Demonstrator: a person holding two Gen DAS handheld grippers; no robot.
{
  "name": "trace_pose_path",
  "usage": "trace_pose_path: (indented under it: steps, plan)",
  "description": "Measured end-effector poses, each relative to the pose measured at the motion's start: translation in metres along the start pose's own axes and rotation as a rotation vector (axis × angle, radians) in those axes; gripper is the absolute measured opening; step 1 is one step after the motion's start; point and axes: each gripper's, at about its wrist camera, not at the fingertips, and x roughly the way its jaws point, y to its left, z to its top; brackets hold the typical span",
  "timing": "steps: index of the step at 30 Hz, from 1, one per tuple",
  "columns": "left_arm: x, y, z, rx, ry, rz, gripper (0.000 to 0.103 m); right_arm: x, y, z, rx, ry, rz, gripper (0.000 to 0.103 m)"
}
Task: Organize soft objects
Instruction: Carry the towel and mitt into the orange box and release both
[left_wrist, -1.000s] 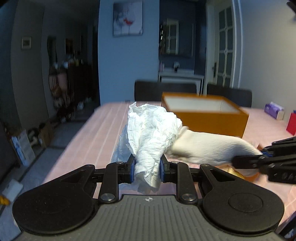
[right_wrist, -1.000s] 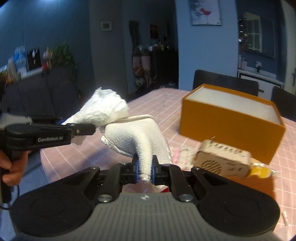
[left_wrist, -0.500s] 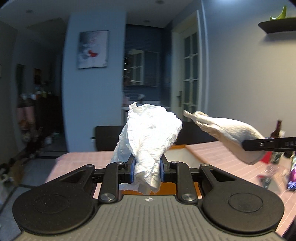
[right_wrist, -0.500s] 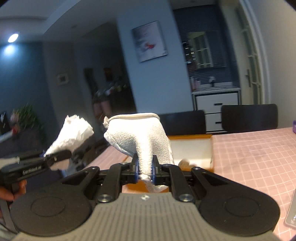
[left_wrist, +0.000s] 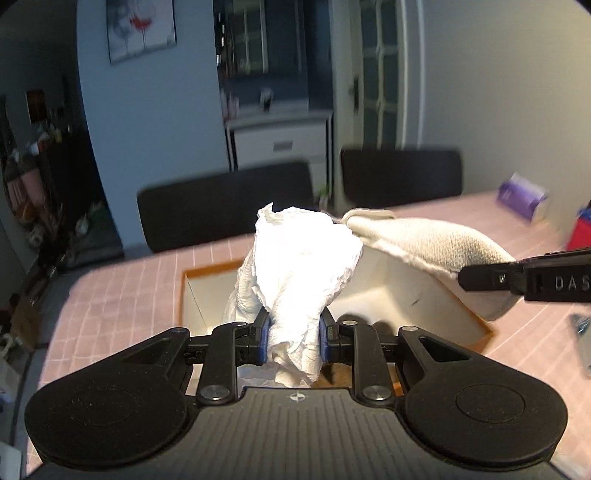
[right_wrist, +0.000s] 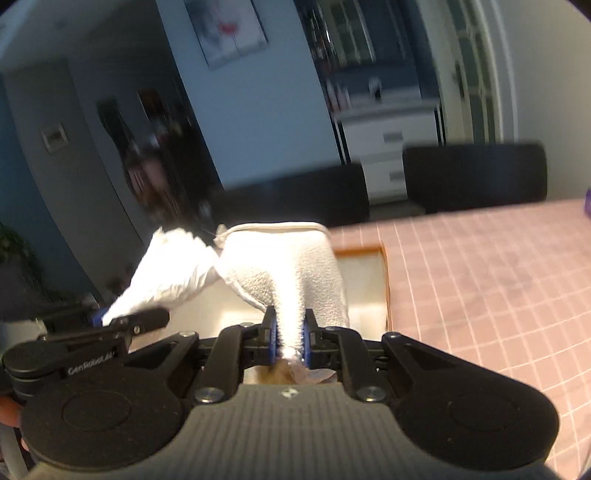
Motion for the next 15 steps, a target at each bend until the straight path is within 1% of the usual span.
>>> trace_pose_path:
  steps: [2,5,8,10,12,15]
  plan:
    - [0.029,0.007,-0.002,-0.025,0.079,-0.011,0.027,0.026,-0.002,0.002,-0.022,0.061,-0.019,0.011]
    - [0.066,0.025,-0.007,-0.069,0.173,-0.021,0.027,0.054,0.001,0.002,-0.088,0.116,-0.068,0.011]
    - [0.088,0.031,-0.009,-0.059,0.226,-0.012,0.028,0.075,0.009,-0.001,-0.182,0.157,-0.116,0.012]
    - [0.096,0.028,-0.010,-0.053,0.258,-0.010,0.028,0.089,0.010,0.001,-0.224,0.181,-0.138,0.013]
    - [0.104,0.029,-0.011,-0.058,0.284,-0.015,0.029,0.098,0.010,0.000,-0.248,0.201,-0.162,0.015]
    - [0.111,0.033,-0.017,-0.072,0.304,-0.024,0.031,0.109,0.004,-0.004,-0.247,0.235,-0.173,0.017]
